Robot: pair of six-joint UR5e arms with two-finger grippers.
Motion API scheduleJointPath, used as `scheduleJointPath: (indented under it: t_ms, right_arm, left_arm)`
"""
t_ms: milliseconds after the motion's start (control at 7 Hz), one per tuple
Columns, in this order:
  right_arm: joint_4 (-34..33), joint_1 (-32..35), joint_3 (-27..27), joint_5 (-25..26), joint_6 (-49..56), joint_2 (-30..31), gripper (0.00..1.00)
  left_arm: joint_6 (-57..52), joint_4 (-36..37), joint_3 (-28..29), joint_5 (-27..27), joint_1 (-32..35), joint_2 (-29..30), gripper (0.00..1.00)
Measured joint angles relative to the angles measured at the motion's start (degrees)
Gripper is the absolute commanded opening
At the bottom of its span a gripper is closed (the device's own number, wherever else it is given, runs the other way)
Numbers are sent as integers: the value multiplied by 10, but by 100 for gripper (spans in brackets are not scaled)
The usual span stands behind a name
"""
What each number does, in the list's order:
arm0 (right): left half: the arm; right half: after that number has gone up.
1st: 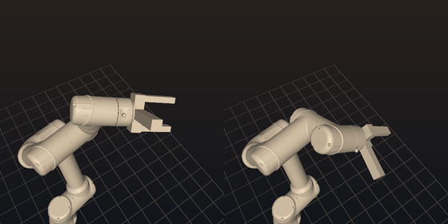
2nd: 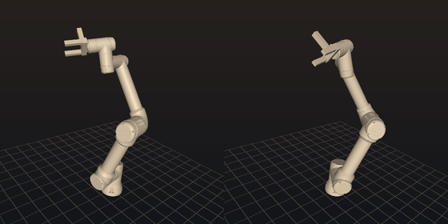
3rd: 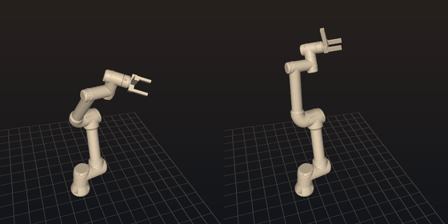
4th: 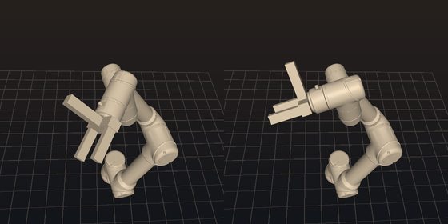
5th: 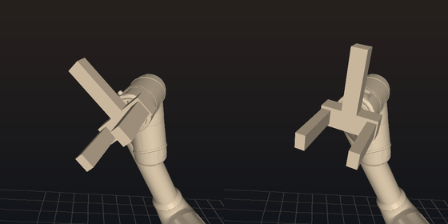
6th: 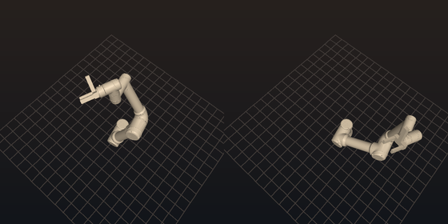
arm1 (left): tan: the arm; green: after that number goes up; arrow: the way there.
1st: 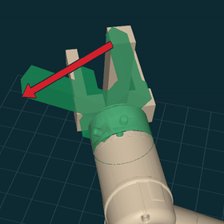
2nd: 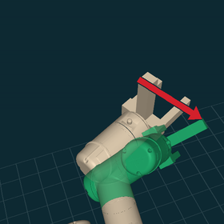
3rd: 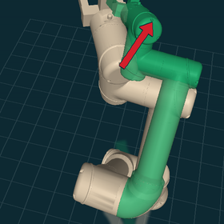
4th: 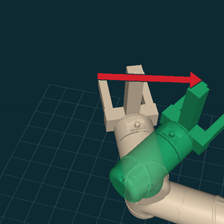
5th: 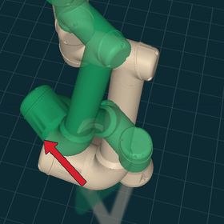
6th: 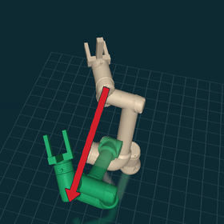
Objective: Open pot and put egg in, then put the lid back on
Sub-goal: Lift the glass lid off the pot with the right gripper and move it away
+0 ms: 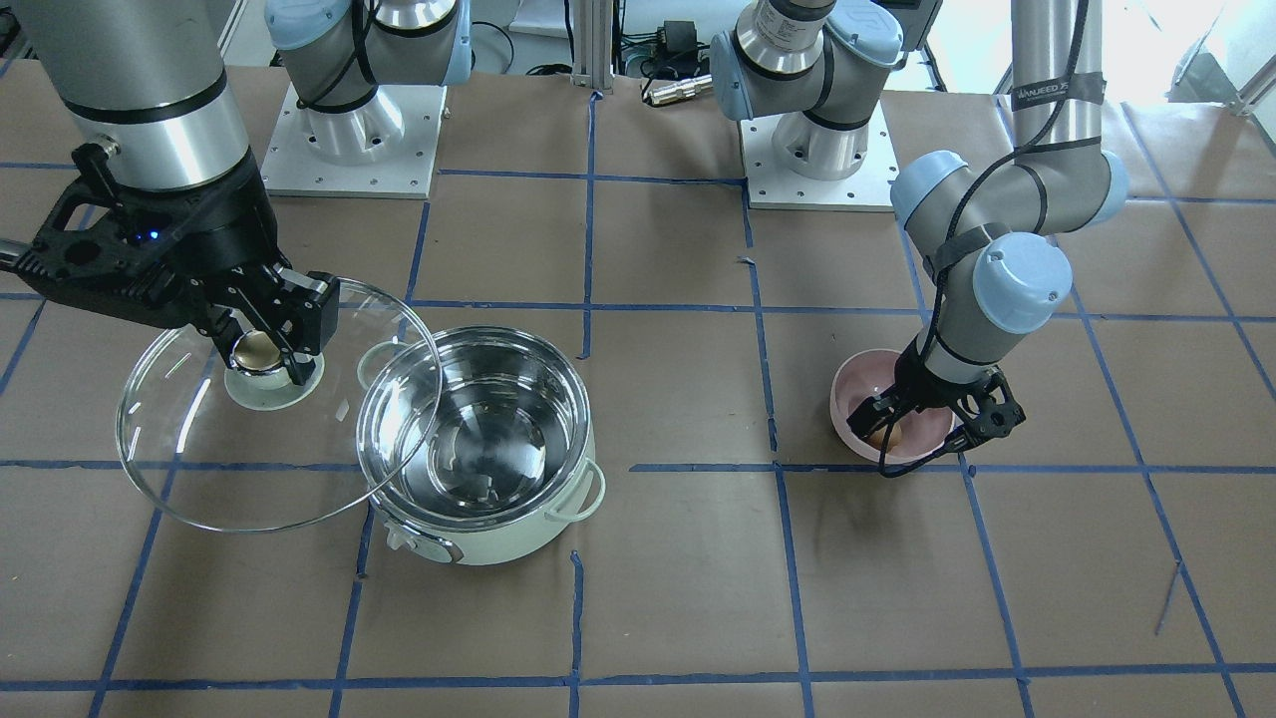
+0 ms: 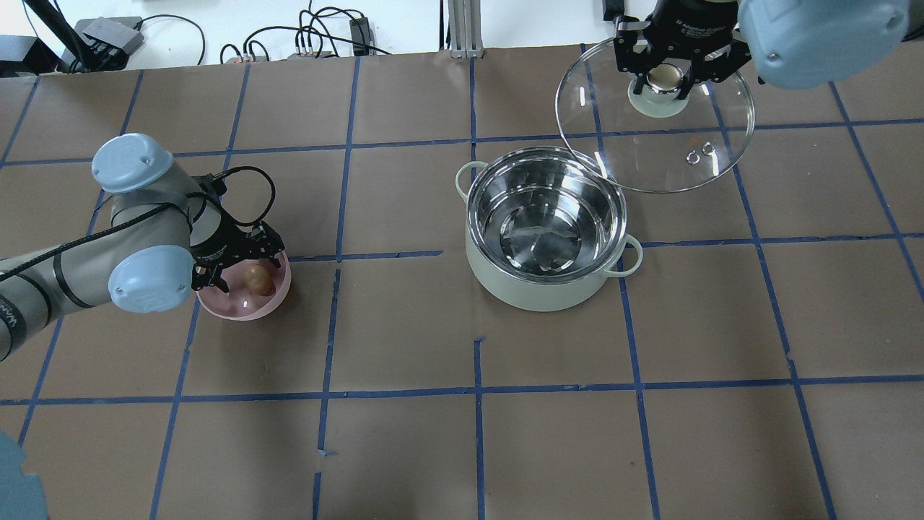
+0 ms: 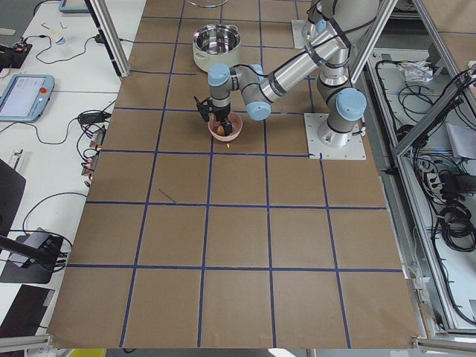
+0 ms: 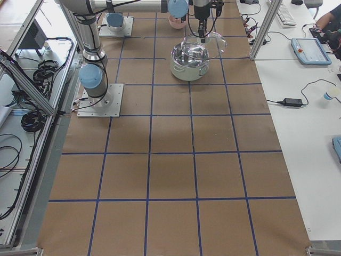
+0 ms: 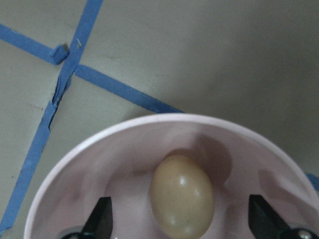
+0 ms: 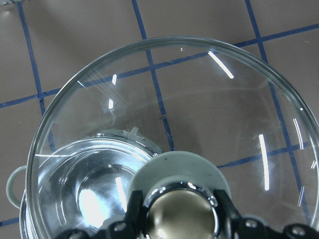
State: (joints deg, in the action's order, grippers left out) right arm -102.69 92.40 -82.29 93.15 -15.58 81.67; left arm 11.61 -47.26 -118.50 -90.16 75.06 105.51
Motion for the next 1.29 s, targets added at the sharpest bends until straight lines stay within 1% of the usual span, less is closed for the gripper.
scheduleJointPath:
  t_ms: [286,429,714,857,1000,1286]
  right_arm:
    - [2,-17,0,-1,23,0,40]
    - [4,-27,-2,-1,39,1,40]
    - [5,-35,-5,-1,53,1,40]
    - [6,-36,-6,-1,55,1,40]
    - [5,-37,-7,-1,58,1,40]
    - [4,-37,-10,-1,63,1,40]
  left_arm:
    - [0,1,-2,-1,0,2,93]
    - [1,1,-3,-1,0,3,90]
    - [1,1,-4,-1,0,4,77]
    - [2,1,-4,-1,0,4,75]
    - [1,1,-4,-1,0,5,68]
    - [1,1,-4,-1,0,5,43]
